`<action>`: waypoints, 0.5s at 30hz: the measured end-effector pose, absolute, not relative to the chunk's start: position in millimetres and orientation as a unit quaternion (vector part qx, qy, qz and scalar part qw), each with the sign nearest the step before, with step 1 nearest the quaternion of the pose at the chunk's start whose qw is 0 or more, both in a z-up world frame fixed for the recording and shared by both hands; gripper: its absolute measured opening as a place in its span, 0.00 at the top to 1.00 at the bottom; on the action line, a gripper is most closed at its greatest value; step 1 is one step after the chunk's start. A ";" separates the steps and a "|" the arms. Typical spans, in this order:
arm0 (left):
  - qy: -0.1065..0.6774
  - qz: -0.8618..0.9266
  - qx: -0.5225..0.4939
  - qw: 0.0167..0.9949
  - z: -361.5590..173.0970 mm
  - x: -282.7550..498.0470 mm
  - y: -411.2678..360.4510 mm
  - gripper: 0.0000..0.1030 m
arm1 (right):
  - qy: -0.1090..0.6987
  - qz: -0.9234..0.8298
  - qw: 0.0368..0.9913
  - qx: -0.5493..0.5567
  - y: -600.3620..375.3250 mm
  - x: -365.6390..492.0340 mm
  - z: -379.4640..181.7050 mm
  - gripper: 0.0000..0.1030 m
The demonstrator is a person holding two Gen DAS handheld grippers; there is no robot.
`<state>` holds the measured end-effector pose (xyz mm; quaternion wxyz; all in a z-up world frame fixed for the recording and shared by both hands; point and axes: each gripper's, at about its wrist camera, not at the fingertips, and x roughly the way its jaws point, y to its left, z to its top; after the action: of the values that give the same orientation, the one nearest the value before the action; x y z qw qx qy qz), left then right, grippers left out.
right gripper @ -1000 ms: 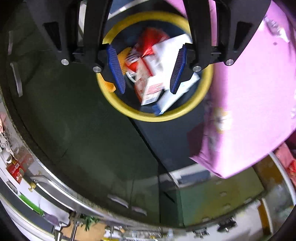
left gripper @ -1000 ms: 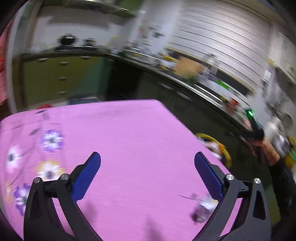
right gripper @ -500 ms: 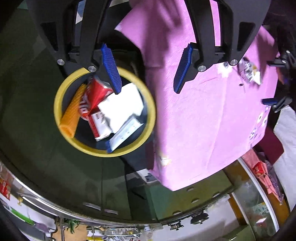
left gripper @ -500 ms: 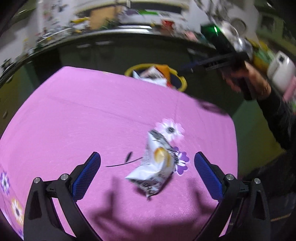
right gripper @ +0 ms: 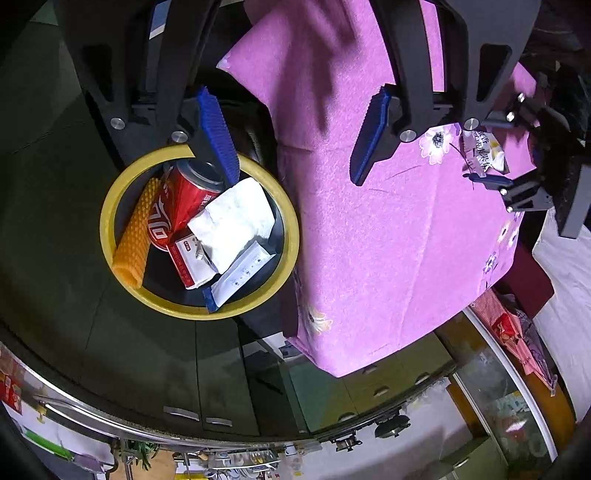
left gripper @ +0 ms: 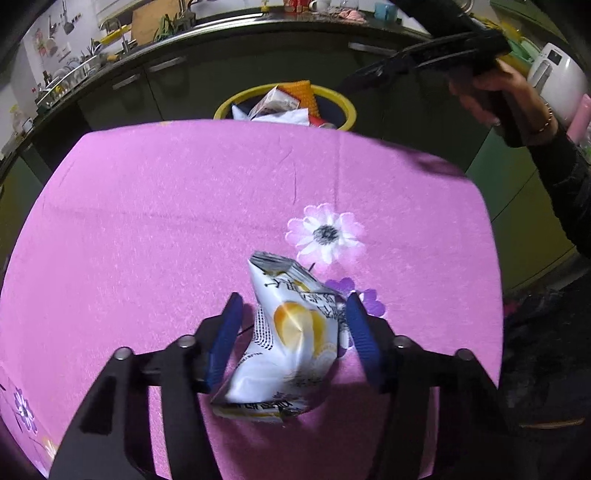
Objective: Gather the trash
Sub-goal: 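Grasp the crumpled white snack wrapper with the left gripper, then carry the snack wrapper over the bin and open the left gripper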
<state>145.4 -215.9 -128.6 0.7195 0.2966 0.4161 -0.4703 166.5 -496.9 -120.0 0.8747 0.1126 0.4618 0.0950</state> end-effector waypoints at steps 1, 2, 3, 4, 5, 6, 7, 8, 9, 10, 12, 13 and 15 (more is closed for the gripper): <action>0.416 -0.470 0.296 0.720 -129.5 145.9 -216.0 0.49 | 0.460 0.095 0.875 0.114 -497.6 165.5 -119.1 0.38; 0.417 -0.470 0.295 0.720 -129.6 146.6 -216.1 0.51 | 0.459 0.096 0.876 0.115 -498.1 164.8 -118.9 0.38; 0.417 -0.470 0.295 0.720 -129.7 146.2 -216.2 0.53 | 0.459 0.096 0.876 0.116 -498.1 164.0 -118.6 0.38; 0.416 -0.470 0.296 0.721 -129.3 145.5 -215.7 0.56 | 0.458 0.096 0.876 0.115 -498.1 163.0 -118.1 0.38; 0.414 -0.468 0.297 0.723 -128.7 144.8 -215.3 0.60 | 0.457 0.096 0.877 0.116 -498.3 162.3 -117.5 0.38; 0.411 -0.465 0.296 0.726 -127.6 144.7 -214.2 0.60 | 0.456 0.096 0.877 0.117 -498.6 161.4 -116.6 0.38; 0.411 -0.466 0.293 0.727 -126.8 144.9 -213.1 0.60 | 0.454 0.096 0.878 0.118 -499.1 160.6 -115.5 0.38; 0.411 -0.465 0.290 0.729 -126.3 145.4 -212.3 0.60 | 0.453 0.096 0.879 0.118 -499.3 159.7 -114.4 0.38; 0.410 -0.463 0.288 0.731 -125.8 145.4 -212.2 0.60 | 0.451 0.096 0.879 0.118 -499.3 159.1 -113.6 0.38; 0.410 -0.462 0.286 0.733 -125.6 145.4 -211.8 0.60 | 0.451 0.096 0.880 0.117 -499.0 158.3 -112.7 0.38; 0.410 -0.458 0.281 0.737 -124.8 146.2 -211.8 0.61 | 0.450 0.096 0.880 0.114 -498.3 157.6 -111.5 0.38; 0.409 -0.457 0.278 0.739 -123.5 146.6 -211.8 0.61 | 0.450 0.095 0.881 0.113 -498.0 157.5 -111.1 0.38; 0.407 -0.455 0.271 0.744 -118.7 147.2 -211.5 0.61 | 0.450 0.095 0.881 0.113 -498.4 157.0 -110.7 0.38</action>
<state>147.2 -211.5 -118.7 0.7441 0.2710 0.4067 -0.4554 157.0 -498.4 -110.7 0.8809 0.1130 0.4497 0.0955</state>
